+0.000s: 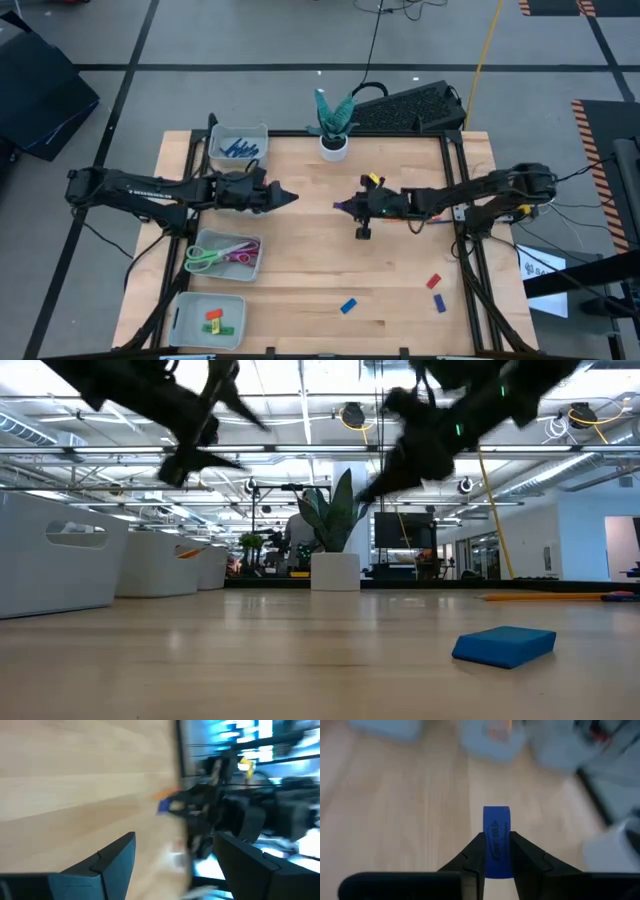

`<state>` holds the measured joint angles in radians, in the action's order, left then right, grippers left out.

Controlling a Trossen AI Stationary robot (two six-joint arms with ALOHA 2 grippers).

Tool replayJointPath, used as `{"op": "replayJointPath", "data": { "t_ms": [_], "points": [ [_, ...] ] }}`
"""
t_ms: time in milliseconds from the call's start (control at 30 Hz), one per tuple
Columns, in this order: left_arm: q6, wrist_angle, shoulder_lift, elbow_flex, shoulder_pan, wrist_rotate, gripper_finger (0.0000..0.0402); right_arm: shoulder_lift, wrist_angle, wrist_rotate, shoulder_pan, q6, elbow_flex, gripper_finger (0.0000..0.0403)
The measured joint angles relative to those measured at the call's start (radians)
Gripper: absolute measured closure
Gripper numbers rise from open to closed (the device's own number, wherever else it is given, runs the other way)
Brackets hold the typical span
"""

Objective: Sort crayons/erasers/pens/pencils in bins
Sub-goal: Put the purple eraser into the bottom

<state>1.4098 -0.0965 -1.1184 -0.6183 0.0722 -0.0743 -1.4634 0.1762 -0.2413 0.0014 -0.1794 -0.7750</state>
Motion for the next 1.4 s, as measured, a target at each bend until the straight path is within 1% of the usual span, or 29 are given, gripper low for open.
{"op": "replayJointPath", "data": {
  "t_ms": [100, 200, 333, 467, 600, 867, 1067, 1133, 1200, 1300, 1367, 1400],
  "points": [
    [0.011, -0.182, -0.065, -0.003, 0.023, 0.074, 0.0133, 0.04, -0.037, -0.052, 0.045, -0.058, -0.083, 0.0339],
    [0.016, -0.371, -0.155, -0.018, 0.038, 0.132, 0.0133, 0.037, -0.032, -0.092, 0.078, -0.069, -0.159, 0.0339],
    [0.006, -0.494, -0.267, -0.049, 0.04, 0.154, 0.0133, 0.019, -0.027, -0.095, 0.091, -0.069, -0.245, 0.0339],
    [-0.022, -0.589, -0.332, -0.089, 0.031, 0.161, 0.0139, 0.008, -0.038, -0.097, 0.093, -0.061, -0.261, 0.0339],
    [-0.068, -0.59, -0.337, -0.111, 0.026, 0.156, 0.0172, 0.01, -0.075, -0.103, 0.093, -0.041, -0.262, 0.0339],
    [-0.134, -0.551, -0.337, -0.119, 0.012, 0.137, 0.0276, 0.011, -0.082, -0.147, 0.093, -0.009, -0.262, 0.0335],
    [-0.208, -0.531, -0.336, -0.119, -0.004, 0.122, 0.0335, 0.011, -0.076, -0.153, 0.1, 0.013, -0.262, 0.0333],
    [-0.228, -0.517, -0.336, -0.119, -0.01, 0.115, 0.0361, 0.011, -0.075, -0.152, 0.101, 0.026, -0.26, 0.033],
    [-0.251, -0.504, -0.335, -0.119, -0.02, 0.099, 0.0383, 0.01, -0.068, -0.155, 0.109, 0.033, -0.259, 0.0321],
    [-0.294, -0.468, -0.313, -0.121, -0.041, 0.079, 0.0384, 0.024, -0.055, -0.159, 0.137, 0.036, -0.259, 0.0288],
    [-0.349, -0.368, -0.298, -0.151, -0.059, 0.052, 0.0384, 0.056, -0.046, -0.215, 0.172, 0.037, -0.26, 0.0259],
    [-0.381, -0.292, -0.284, -0.179, -0.071, 0.039, 0.0384, 0.078, -0.043, -0.251, 0.192, 0.037, -0.261, 0.0244]
  ]
}}
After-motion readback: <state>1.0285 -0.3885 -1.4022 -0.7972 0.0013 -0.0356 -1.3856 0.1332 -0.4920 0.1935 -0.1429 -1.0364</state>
